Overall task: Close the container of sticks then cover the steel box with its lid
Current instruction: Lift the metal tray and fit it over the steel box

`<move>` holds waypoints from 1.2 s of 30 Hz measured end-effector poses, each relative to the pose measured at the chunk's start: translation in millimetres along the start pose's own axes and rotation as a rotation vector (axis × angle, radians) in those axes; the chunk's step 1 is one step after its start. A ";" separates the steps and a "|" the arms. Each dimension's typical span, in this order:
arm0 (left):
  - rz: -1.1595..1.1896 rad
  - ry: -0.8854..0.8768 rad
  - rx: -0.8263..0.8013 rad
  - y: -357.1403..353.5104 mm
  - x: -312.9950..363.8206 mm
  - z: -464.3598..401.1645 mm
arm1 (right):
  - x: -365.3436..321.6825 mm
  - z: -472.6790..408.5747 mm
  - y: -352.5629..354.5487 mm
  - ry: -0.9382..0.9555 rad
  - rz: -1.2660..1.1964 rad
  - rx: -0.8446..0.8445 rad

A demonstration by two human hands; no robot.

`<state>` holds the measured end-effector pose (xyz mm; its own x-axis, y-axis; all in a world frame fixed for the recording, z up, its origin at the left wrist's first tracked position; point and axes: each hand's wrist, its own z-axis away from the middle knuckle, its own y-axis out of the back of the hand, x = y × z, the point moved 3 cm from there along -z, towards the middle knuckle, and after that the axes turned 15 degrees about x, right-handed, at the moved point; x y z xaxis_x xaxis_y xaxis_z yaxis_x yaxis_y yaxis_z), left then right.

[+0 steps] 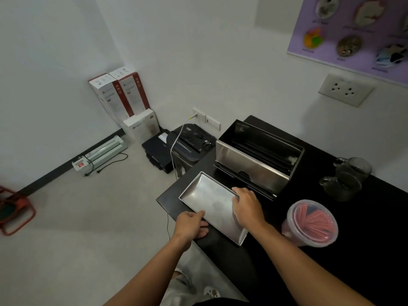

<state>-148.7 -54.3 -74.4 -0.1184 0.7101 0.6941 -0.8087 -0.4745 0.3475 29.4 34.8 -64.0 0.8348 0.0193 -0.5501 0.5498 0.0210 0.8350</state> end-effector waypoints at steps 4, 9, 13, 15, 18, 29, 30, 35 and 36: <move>0.007 -0.004 0.004 1.5 2.1 0.2 | -1.2 1.4 -0.8 0.012 -0.014 0.017; -0.020 -0.035 -0.022 14.9 3.8 0.3 | -8.7 1.9 1.7 0.009 -0.141 0.033; 0.050 -0.073 -0.009 29.3 15.2 3.6 | -21.6 3.3 5.0 0.011 -0.248 0.046; 0.146 -0.070 -0.017 34.8 26.0 6.1 | -29.9 2.2 6.1 0.024 -0.283 0.008; 0.192 -0.075 -0.020 45.6 45.4 15.8 | -41.4 -2.1 9.9 0.080 -0.280 -0.062; 0.222 -0.110 -0.004 76.7 100.1 18.6 | -66.3 39.7 52.8 0.528 -0.053 -0.452; 0.222 -0.104 0.008 78.2 102.4 17.2 | -66.0 42.1 51.4 0.556 -0.027 -0.434; 0.176 -0.149 0.024 78.8 109.5 15.3 | -65.9 45.0 42.4 0.613 -0.123 -0.234; 0.162 -0.158 0.021 78.2 109.4 13.8 | -66.3 44.4 45.8 0.599 -0.160 -0.181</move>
<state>-217.0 -20.9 37.5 -0.1521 0.5342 0.8316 -0.7744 -0.5873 0.2356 0.5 -9.9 11.0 0.5542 0.5555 -0.6199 0.6091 0.2369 0.7569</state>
